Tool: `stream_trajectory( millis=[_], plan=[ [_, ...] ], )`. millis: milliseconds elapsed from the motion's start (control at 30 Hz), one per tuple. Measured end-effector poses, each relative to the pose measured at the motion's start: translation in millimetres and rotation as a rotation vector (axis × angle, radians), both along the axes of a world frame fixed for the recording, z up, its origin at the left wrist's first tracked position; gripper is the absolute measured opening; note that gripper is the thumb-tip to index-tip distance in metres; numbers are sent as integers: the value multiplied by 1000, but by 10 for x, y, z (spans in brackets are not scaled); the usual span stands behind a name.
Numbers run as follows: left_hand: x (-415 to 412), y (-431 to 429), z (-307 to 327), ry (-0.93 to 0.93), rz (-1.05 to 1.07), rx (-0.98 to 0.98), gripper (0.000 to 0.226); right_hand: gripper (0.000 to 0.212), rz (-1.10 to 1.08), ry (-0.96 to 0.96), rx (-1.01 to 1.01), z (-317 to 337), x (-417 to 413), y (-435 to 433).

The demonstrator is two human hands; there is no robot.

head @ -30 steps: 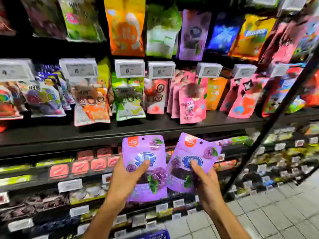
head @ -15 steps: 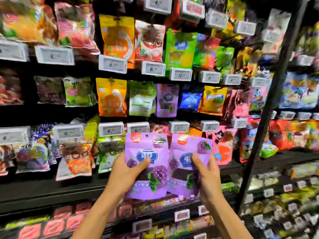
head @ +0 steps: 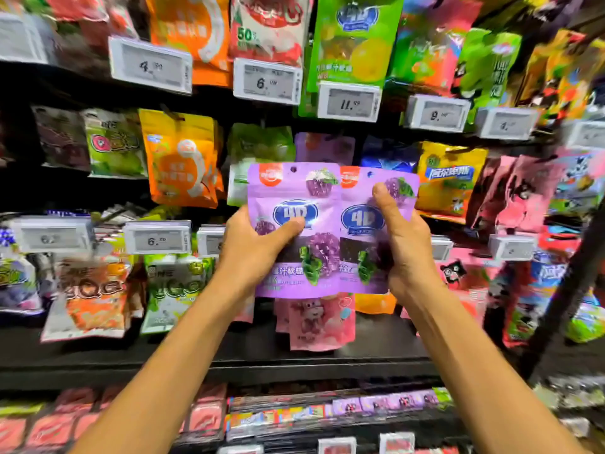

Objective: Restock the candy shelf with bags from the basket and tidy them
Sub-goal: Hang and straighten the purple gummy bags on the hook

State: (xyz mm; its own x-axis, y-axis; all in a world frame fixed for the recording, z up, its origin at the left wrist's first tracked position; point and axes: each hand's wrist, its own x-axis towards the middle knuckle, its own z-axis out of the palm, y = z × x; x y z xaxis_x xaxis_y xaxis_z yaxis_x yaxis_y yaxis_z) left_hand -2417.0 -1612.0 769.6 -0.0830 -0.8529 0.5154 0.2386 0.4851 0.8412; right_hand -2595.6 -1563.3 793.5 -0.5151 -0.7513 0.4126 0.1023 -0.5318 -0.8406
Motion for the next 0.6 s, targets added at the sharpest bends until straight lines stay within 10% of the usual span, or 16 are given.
stream_trajectory(
  millis=[400,600],
  plan=[
    [-148,-462,326,-8,70,-100,19,42,79,-67,60,596,-7,-723],
    [-126,-673,389,-16,65,-120,19,12,65,-81,118,670,-40,-1016]
  ],
)
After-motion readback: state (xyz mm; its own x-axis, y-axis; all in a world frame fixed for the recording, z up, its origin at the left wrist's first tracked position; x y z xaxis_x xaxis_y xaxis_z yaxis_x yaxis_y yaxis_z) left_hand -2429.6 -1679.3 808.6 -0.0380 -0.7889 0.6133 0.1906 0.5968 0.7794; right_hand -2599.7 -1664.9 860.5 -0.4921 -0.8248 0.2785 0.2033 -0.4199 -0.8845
